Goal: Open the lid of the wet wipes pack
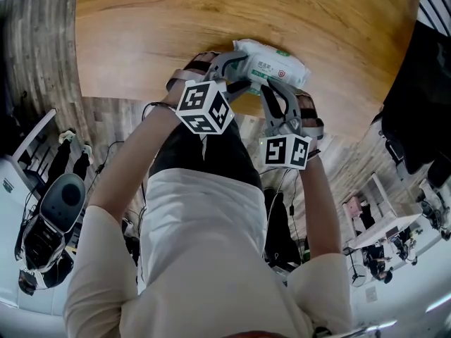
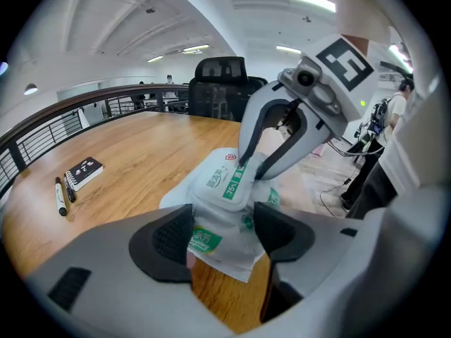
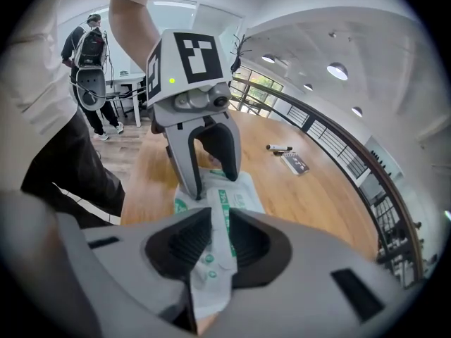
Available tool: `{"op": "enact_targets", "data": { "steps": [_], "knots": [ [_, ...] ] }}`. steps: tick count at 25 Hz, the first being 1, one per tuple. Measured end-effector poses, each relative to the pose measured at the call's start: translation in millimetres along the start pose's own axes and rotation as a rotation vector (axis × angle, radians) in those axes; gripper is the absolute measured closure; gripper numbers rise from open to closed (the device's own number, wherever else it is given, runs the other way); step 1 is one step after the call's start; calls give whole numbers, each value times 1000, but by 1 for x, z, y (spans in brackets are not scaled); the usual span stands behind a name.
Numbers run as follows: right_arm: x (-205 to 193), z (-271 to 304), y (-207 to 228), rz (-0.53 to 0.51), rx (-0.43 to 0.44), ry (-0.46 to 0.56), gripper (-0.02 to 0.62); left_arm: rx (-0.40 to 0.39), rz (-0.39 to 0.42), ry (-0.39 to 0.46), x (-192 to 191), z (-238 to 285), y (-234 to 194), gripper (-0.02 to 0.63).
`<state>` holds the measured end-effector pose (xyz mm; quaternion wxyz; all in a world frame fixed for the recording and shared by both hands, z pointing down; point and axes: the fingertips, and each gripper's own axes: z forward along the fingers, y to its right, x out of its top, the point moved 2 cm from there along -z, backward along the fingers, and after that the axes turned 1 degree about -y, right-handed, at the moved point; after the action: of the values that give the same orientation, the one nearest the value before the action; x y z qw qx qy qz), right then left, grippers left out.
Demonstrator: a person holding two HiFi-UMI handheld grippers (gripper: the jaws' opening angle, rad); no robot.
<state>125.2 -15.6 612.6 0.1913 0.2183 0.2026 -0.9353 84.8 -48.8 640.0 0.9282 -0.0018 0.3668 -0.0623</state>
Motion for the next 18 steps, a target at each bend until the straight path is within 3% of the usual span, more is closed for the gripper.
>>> {"op": "enact_targets", "data": {
  "steps": [18],
  "knots": [
    [0, -1, 4, 65, 18, 24, 531, -35, -11, -27, 0, 2, -2, 342]
  ]
}}
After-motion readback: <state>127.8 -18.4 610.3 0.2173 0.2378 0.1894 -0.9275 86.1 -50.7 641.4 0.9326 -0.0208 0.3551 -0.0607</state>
